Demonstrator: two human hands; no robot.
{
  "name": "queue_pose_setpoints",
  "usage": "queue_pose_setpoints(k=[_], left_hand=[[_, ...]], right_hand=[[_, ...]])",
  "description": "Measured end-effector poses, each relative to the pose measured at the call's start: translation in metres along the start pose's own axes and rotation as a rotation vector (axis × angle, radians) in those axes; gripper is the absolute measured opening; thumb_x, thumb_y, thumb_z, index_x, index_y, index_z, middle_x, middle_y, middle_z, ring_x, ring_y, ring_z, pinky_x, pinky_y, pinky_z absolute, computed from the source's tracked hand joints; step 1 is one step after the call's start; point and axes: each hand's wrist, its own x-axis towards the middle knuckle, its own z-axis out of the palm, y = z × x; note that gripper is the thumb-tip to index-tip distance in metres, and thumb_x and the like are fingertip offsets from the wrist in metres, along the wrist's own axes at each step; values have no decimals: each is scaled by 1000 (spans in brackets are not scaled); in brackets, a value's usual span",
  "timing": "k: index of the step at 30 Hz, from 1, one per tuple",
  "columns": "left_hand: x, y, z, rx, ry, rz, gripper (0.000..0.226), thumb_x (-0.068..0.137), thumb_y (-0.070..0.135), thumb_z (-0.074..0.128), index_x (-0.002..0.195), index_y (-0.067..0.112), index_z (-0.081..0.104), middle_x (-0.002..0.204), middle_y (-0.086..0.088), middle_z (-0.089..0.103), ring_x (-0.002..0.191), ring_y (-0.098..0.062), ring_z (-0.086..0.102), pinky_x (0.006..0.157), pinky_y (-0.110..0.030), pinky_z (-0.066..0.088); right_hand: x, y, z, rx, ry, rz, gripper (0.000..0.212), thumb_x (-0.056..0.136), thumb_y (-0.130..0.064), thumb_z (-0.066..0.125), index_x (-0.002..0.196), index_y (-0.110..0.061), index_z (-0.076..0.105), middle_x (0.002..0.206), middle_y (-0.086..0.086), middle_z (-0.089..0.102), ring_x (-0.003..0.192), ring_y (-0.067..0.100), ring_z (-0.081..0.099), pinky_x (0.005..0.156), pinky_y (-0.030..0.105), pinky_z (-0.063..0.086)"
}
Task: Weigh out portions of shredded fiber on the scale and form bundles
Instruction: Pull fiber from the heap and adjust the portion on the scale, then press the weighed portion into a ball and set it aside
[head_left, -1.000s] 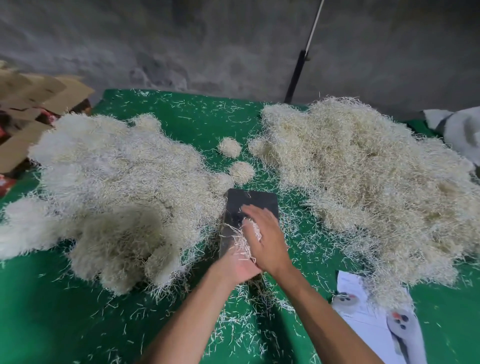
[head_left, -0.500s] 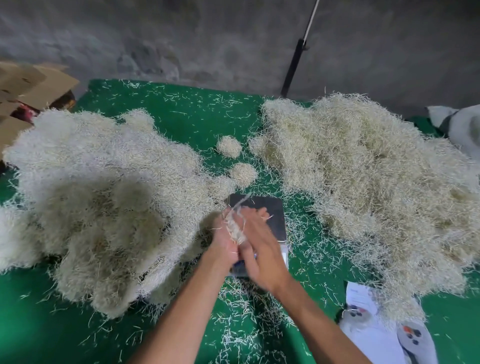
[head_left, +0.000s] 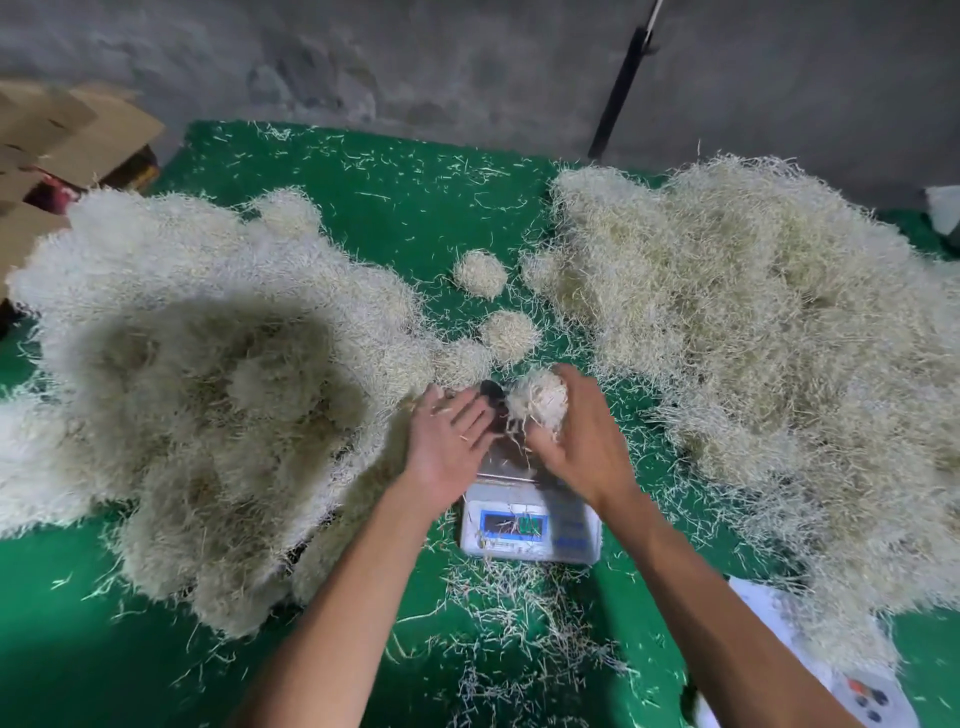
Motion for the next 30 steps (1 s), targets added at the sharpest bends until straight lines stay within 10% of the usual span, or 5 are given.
queue_pose_setpoints(k=[7, 15, 19, 22, 30], left_hand=[[-25, -20, -35, 359, 64, 196, 35, 104, 33, 45, 129, 12, 58, 136, -7, 62, 127, -22, 57, 113, -46, 41], [-64, -110, -84, 1031, 156, 432, 19, 101, 26, 58, 108, 43, 65, 127, 6, 65, 103, -4, 63, 80, -13, 50], [-82, -173, -121, 1666, 105, 473, 45, 105, 31, 48, 147, 44, 40, 165, 14, 21, 149, -11, 26, 124, -40, 23], [-101, -212, -143, 2032, 76, 497, 61, 107, 31, 33, 160, 36, 4, 167, 8, -19, 154, -15, -17, 126, -43, -9], [-124, -229, -151, 2119, 89, 453, 67, 107, 19, 31, 159, 28, -10, 165, 4, -23, 151, -15, -24, 126, -40, -12]], right_hand=[[-27, 8, 6, -140, -118, 265, 121, 76, -99, 36, 163, -19, 7, 170, 8, 15, 148, 28, 34, 115, 54, 31], [-165, 1, 30, 117, -111, 502, 120, 82, -90, 47, 163, -21, -10, 172, 5, -2, 158, 24, 11, 124, 55, 25], [-244, -8, 64, 169, -218, 504, 96, 98, -75, 36, 163, -15, -1, 171, 11, 8, 157, 26, 19, 127, 46, 24], [-285, -10, 78, -30, -265, 370, 77, 106, -60, 20, 164, -10, 12, 171, 4, -3, 159, 19, 4, 128, 35, 10], [-302, -18, 75, -195, -348, 255, 65, 110, -47, 15, 163, -10, 19, 170, 8, 0, 158, 23, -8, 128, 35, -5]])
